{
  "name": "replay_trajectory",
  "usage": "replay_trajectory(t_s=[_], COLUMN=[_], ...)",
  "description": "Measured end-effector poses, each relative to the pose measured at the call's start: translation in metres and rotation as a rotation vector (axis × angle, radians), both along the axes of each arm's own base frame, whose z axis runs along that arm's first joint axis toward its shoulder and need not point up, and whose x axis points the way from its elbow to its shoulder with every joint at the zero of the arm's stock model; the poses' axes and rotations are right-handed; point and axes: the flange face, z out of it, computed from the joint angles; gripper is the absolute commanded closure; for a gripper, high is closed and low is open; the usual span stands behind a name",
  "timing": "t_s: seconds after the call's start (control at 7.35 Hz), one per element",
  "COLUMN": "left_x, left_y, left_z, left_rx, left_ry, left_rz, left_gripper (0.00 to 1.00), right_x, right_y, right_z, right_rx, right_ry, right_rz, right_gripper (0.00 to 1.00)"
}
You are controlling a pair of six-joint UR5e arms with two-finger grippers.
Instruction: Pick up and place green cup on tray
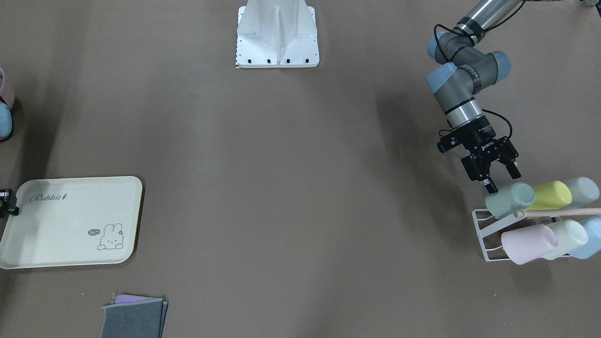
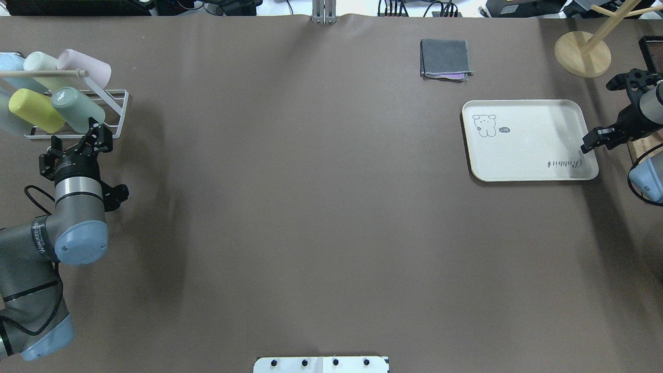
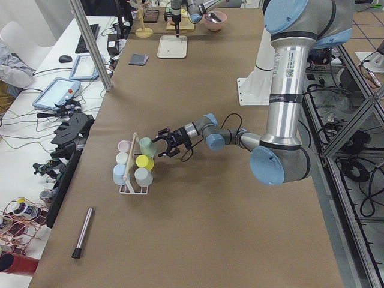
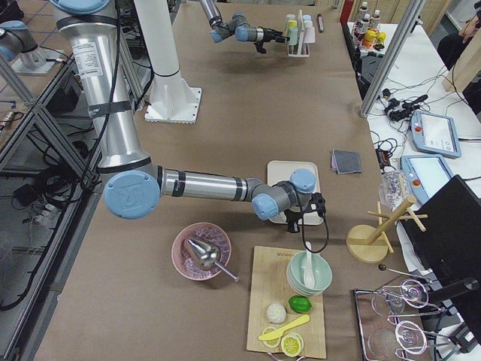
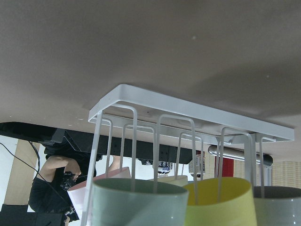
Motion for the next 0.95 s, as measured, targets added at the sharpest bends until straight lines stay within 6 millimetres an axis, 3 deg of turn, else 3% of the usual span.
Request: replay_trajectory(t_s=[0.14, 0.68, 0.95], left_x=[0.002, 0.006, 0.006], left_y=[-0.003, -0.019, -0.029], left_z=[0.001, 0.003, -0.001], left_rx=[0.003, 0.003, 0.004], left_ry=[-0.005, -0.011, -0.006], left_rz=[0.005, -0.011, -0.027], left_gripper=[0.07, 0.07, 0.07], right_x=[0.0, -0.001, 0.002], right_y=[0.0, -0.005, -0.013], right_z=[0.0, -0.007, -0.025], right_rx=[0.0, 0.008, 0.015], right_ry=[-0.001, -0.012, -0.06], right_rz=[0.0, 0.001, 0.011], right_gripper=[1.0, 1.0, 1.0])
